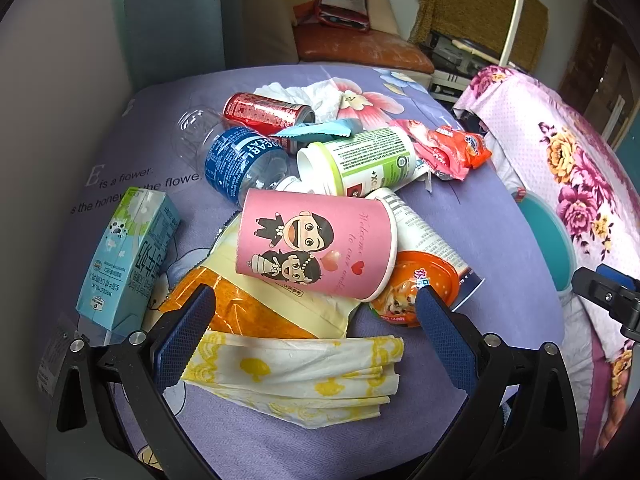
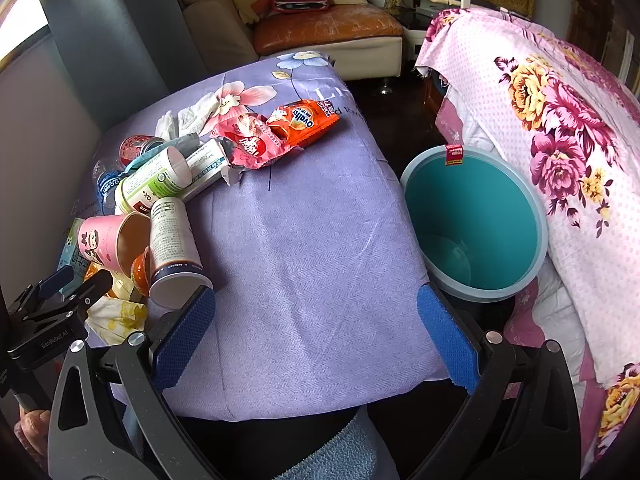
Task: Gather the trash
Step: 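Move both tools toward the trash pile on the bed, then grasp the milk carton with the left tool while the right tool grasps the white cup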
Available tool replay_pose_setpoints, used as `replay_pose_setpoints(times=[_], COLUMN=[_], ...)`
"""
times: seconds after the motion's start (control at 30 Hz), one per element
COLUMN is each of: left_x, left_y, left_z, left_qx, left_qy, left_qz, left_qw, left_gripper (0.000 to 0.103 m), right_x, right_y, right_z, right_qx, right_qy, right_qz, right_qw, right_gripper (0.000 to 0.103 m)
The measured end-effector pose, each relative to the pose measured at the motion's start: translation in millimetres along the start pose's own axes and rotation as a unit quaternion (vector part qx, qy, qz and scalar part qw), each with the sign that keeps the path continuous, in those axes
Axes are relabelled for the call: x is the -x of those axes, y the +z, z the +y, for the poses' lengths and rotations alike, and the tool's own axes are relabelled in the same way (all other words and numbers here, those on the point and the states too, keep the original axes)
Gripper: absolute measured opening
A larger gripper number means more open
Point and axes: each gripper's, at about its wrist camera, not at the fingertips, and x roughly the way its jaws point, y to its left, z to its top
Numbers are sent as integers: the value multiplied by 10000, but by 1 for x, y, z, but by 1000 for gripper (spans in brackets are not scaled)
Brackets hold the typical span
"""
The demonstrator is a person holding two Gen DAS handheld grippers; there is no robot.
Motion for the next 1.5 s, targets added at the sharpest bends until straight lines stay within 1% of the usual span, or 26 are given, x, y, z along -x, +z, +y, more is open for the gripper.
replay_pose_setpoints(times=[0.17,0.3,0.57,0.7,0.8,0.97,1.0,1.03,1.07,1.1,1.13,1.2,1.23,1.27,1.43,1.5], left_x=[-1,-2,-10,-14,-10,1,2,2,1,0,-1,-6,-8,-12,-34,-43], left_y=[-2,-3,-7,-5,0,16,19,22,24,26,28,32,31,32,30,28], left_z=[-1,0,3,6,16,50,57,66,74,83,91,108,120,129,153,158], left_qx=[7,24,-58,-133,-142,-160,-172,-187,-192,-182,-166,-105,-51,-4,110,176], left_qy=[-32,-186,-200,-202,-209,82,172,283,378,435,471,517,521,506,388,359], left_qz=[4,19,141,174,101,-53,-55,-29,22,80,139,261,359,445,849,953], left_qw=[10000,9998,9997,9996,9996,9998,9997,9994,9991,9989,9987,9983,9980,9977,9956,9946], left_gripper=[100,100,100,100,100,100,100,100,100,99,99,95,90,84,72,72], right_x=[-2,-5,-13,-18,-19,-23,-24,-26,-29,-33,-37,-42,-45,-49,-68,-77], right_y=[-1,-2,-3,2,11,28,31,34,36,38,40,42,44,45,52,54], right_z=[1,4,14,21,25,53,60,66,72,79,85,97,103,108,124,127], right_qx=[19,67,221,299,236,511,588,659,721,770,830,978,1061,1122,1301,1318], right_qy=[39,42,27,79,335,543,622,697,782,870,940,973,980,991,950,959], right_qz=[24,71,209,304,349,347,364,411,476,547,618,699,754,814,1099,1224], right_qw=[10000,9999,9995,9991,9986,9966,9957,9945,9932,9917,9902,9880,9866,9854,9808,9790], right_gripper=[97,97,97,97,97,96,90,81,76,69,65,65,65,65,65,65])
